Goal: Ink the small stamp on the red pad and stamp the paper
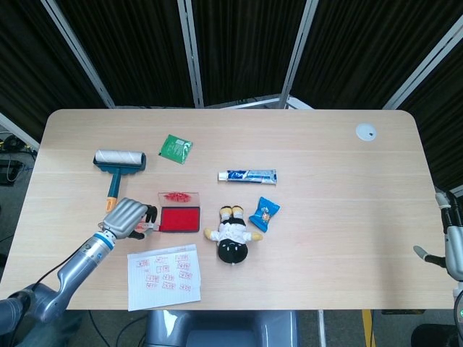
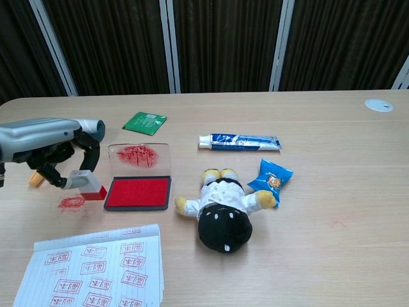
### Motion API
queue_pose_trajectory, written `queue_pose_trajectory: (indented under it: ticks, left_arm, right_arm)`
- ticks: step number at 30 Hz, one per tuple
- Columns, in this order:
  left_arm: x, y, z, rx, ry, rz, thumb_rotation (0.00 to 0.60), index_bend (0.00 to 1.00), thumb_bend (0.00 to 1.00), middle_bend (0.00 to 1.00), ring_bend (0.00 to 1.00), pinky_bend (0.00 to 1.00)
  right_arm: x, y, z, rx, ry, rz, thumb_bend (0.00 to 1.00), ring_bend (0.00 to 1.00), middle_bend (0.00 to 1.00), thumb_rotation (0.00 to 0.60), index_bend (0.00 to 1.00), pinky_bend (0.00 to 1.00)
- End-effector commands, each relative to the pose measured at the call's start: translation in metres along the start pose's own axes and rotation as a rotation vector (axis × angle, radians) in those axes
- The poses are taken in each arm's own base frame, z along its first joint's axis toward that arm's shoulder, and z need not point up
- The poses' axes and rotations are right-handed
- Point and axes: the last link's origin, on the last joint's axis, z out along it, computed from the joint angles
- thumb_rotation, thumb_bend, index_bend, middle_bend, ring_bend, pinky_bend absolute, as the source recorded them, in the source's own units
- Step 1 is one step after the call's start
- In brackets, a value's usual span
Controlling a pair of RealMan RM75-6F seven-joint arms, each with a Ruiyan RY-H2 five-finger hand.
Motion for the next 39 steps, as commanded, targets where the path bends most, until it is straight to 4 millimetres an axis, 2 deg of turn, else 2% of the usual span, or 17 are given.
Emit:
queue_pose_trajectory:
  ticks: [1, 10, 18, 39]
  left_arm:
    - [0.003, 0.010, 0.010, -0.027, -0.006, -0.026, 0.600, 0.54, 0.73, 0.53, 0.84, 0.81]
    - [0.010, 0.029, 0.043, -0.056, -0.026, -0.015, 0.600, 0.56, 0.73, 0.55, 0.84, 0.81]
    - [0.009, 0.034, 0.061, -0.032, -0.050, 0.012, 0.600, 0.56, 0.73, 0.55, 0.84, 0.80]
    - [-0.011, 0.028, 0.072, 0.022, -0.075, 0.016, 0.600, 0.56, 0.74, 0.55, 0.84, 0.80]
  right_arm:
    - [0.000, 0.001, 0.001, -0.006, -0.001, 0.000, 0.00, 0.00, 0.00, 0.600, 0.00, 0.00]
    - [-0.002, 0.005, 0.006, -0.028, -0.012, -0.002, 0.00, 0.00, 0.00, 0.600, 0.00, 0.00]
    - [-0.002, 0.008, 0.005, -0.036, -0.014, 0.002, 0.00, 0.00, 0.00, 0.600, 0.00, 0.00]
    - [-0.005, 0.009, 0.007, -0.042, -0.024, -0.002, 0.00, 0.00, 0.00, 0.600, 0.00, 0.00]
